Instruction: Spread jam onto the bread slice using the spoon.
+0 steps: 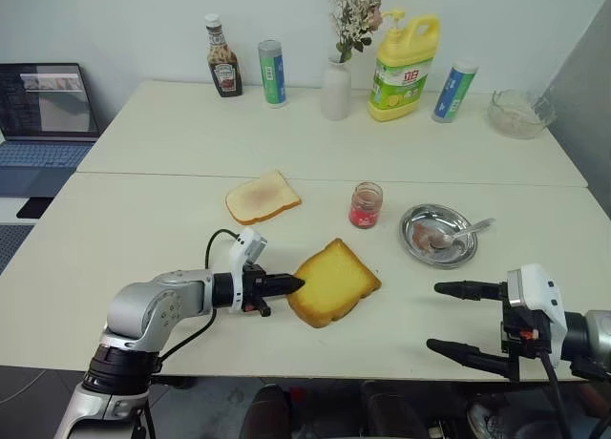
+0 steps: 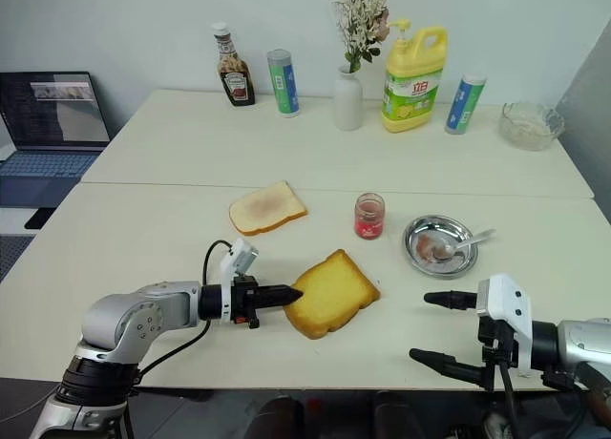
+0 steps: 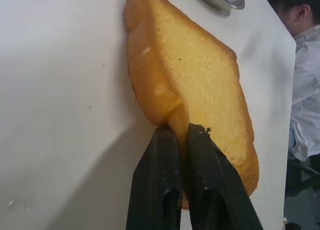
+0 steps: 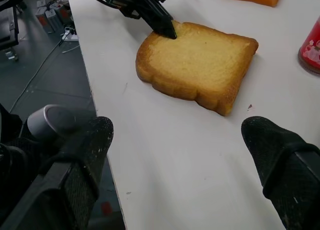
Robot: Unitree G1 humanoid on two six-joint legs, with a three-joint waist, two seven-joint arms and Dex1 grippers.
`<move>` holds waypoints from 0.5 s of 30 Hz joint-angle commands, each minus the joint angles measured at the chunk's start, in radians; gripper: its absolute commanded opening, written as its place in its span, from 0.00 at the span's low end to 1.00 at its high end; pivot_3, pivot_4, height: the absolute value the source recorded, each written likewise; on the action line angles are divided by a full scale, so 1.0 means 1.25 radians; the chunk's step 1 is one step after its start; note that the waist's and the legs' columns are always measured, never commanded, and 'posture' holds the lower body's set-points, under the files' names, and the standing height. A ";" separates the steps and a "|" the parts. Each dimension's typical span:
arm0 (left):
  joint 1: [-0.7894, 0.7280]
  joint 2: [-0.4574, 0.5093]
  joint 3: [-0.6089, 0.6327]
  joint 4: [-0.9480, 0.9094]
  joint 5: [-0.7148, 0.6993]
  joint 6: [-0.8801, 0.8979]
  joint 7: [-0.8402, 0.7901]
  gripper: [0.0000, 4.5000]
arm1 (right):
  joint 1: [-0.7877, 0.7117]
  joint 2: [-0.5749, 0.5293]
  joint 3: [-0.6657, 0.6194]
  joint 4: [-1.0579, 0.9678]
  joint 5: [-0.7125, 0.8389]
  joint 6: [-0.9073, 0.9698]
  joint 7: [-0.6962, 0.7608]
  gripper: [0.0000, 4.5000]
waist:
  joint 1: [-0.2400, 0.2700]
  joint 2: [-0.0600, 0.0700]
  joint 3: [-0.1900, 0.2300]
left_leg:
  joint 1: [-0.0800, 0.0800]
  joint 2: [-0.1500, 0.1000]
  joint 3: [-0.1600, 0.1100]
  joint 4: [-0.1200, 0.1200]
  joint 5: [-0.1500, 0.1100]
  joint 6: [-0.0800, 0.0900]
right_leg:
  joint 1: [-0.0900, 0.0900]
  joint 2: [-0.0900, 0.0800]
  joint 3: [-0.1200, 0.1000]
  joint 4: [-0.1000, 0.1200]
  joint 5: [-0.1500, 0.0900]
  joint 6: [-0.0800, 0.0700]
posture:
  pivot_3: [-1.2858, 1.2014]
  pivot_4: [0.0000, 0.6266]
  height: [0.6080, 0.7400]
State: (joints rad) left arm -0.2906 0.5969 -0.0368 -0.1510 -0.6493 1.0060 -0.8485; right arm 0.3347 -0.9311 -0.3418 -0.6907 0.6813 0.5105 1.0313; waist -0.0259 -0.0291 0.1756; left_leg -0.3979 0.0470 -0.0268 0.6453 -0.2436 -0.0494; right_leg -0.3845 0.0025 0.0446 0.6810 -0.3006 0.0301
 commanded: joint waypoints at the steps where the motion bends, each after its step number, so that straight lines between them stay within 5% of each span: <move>1: -0.012 0.015 -0.013 0.002 0.030 -0.042 -0.009 0.13 | 0.007 0.008 -0.005 -0.004 -0.010 -0.027 0.014 1.00 | 0.000 0.000 0.000 | 0.000 0.000 0.000 0.000 0.000 0.000 | 0.000 0.000 0.000 0.000 0.000 0.000 | 0.52 0.24 1.00; 11: 0.006 0.037 -0.003 -0.010 0.073 -0.107 -0.006 0.83 | 0.008 0.011 -0.008 -0.008 -0.010 -0.032 0.019 1.00 | 0.000 0.000 0.000 | 0.000 0.000 0.000 0.000 0.000 0.000 | 0.000 0.000 0.000 0.000 0.000 0.000 | 0.52 0.24 1.00; 15: 0.023 0.059 0.024 -0.027 0.087 -0.144 0.002 0.83 | 0.003 0.008 -0.009 -0.008 -0.007 -0.028 0.018 1.00 | -0.001 0.000 0.000 | 0.000 0.000 0.000 0.000 0.000 0.000 | 0.000 0.000 0.000 0.000 0.000 0.000 | 0.52 0.24 1.00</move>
State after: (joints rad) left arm -0.2696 0.6503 -0.0432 -0.1515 -0.5514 0.8568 -0.8525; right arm 0.3440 -0.9195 -0.3375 -0.6849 0.6665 0.4873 1.0454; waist -0.0273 -0.0290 0.1755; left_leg -0.3974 0.0474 -0.0268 0.6451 -0.2436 -0.0494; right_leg -0.3842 0.0027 0.0447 0.6812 -0.3007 0.0301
